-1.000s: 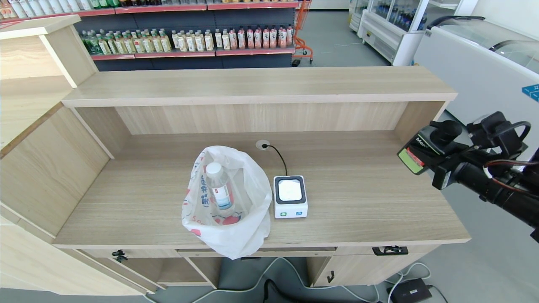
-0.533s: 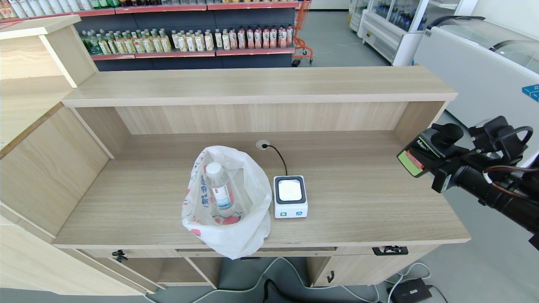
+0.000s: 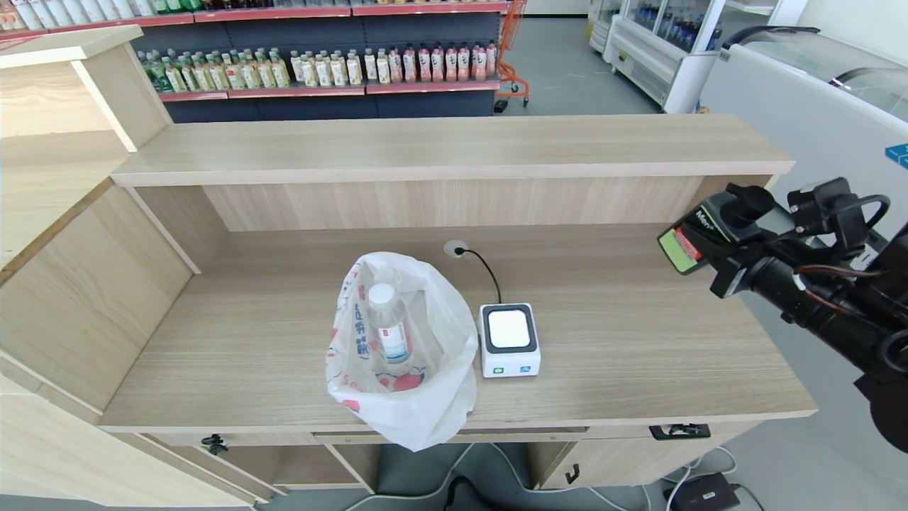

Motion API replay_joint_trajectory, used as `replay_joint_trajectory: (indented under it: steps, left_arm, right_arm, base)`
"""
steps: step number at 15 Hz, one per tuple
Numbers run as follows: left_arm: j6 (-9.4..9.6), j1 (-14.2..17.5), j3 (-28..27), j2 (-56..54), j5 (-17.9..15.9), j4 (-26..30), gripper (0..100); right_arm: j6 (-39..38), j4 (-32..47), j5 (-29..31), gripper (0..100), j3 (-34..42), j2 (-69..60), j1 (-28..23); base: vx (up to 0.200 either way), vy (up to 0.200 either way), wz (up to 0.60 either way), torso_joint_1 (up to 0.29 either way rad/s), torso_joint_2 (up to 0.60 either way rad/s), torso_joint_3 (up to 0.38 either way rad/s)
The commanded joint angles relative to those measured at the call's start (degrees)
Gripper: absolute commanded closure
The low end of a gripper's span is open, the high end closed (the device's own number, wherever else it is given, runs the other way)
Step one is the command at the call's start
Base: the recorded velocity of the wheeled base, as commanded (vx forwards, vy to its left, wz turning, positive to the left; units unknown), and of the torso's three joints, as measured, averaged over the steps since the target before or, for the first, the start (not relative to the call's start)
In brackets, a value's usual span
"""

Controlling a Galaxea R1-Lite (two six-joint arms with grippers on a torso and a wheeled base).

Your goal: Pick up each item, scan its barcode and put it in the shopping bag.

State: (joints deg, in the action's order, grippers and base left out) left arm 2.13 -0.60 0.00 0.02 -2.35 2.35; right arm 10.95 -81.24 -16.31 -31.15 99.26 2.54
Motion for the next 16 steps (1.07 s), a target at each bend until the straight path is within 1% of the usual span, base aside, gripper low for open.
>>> replay_joint_trajectory:
  steps: [1, 3, 6, 9, 12, 16]
  left_arm:
    - [0.06, 0.07, 0.00, -0.02, -0.02, 0.02, 0]
    - [0.06, 0.07, 0.00, -0.02, -0.02, 0.02, 0]
    - [-0.29, 0.07, 0.00, -0.02, -0.02, 0.02, 0]
    - [-0.38, 0.07, 0.00, -0.02, -0.02, 0.02, 0]
    - [-0.38, 0.07, 0.00, -0.02, -0.02, 0.02, 0]
    - [-0.38, 0.07, 0.00, -0.02, -0.02, 0.02, 0]
  right_arm:
    - [-1.81, 0.29, 1.55, 100, -3.57, 3.58, 1.95]
    - [-4.53, 0.73, 1.90, 100, -8.14, 7.44, 6.34]
    - [-6.38, 0.91, 1.90, 100, -10.60, 12.28, 12.49]
    - [-8.05, 3.28, 1.81, 100, -11.66, 16.32, 17.15]
    - [-8.05, 3.02, 1.90, 100, -14.82, 21.68, 19.09]
    - [-7.78, 2.75, 1.98, 100, -16.49, 26.08, 19.26]
  base:
    - [0.000, 0.200, 0.00, -0.002, 0.00, 0.002]
    - [0.000, 0.200, 0.00, -0.005, 0.00, 0.000]
    - [0.000, 0.200, 0.00, 0.004, 0.00, 0.004]
    - [0.000, 0.000, 0.00, 0.000, 0.00, 0.000]
    - [0.000, 0.000, 0.00, 0.000, 0.00, 0.000]
    - [0.000, 0.000, 0.00, 0.000, 0.00, 0.000]
